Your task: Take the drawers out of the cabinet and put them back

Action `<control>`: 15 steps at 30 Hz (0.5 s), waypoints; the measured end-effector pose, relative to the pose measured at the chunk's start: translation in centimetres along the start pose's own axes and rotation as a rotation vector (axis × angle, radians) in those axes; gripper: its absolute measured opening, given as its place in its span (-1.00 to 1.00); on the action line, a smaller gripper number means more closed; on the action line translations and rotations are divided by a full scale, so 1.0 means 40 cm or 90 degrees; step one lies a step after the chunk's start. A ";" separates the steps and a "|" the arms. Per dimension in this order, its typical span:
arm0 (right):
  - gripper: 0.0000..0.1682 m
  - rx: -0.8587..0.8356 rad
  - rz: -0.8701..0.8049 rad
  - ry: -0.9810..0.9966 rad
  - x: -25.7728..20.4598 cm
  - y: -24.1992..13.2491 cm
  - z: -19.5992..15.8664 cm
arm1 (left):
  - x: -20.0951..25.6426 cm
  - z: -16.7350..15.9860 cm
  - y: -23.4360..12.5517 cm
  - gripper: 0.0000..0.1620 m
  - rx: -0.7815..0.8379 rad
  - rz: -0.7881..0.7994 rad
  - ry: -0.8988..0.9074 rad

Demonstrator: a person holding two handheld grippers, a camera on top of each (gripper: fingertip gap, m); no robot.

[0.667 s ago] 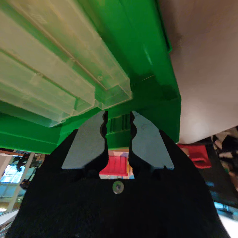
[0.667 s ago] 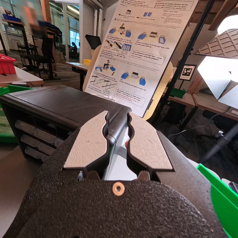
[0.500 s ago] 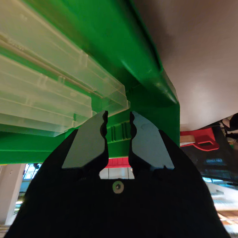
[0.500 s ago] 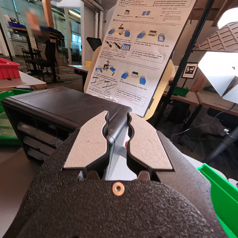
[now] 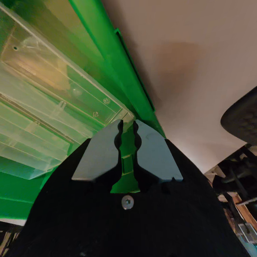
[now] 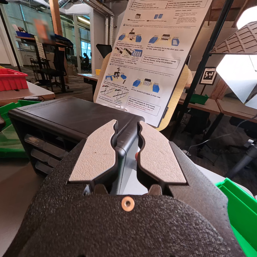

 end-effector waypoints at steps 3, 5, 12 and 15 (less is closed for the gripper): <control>-0.69 -0.002 0.001 -0.006 -0.006 0.002 -0.002 | 0.005 -0.015 -0.002 -0.77 0.000 0.043 0.021; -0.69 -0.004 0.003 -0.005 -0.007 0.004 -0.005 | 0.013 -0.023 -0.005 -0.69 -0.011 0.061 0.049; -0.70 -0.039 -0.020 -0.022 0.007 0.013 -0.026 | 0.007 -0.033 0.037 -0.64 -0.110 0.112 0.118; -0.69 -0.074 -0.007 -0.005 0.022 0.017 -0.044 | 0.002 -0.031 0.043 -0.65 -0.121 0.111 0.122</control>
Point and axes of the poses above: each gripper's, where its closed fingertips meet, y out along the fingers, z out of its top, x = y × z across the jaws, the point moved 7 cm from there along -y, back along the fingers, and after that the axes turned 13 degrees about y, right-handed, at the moved point
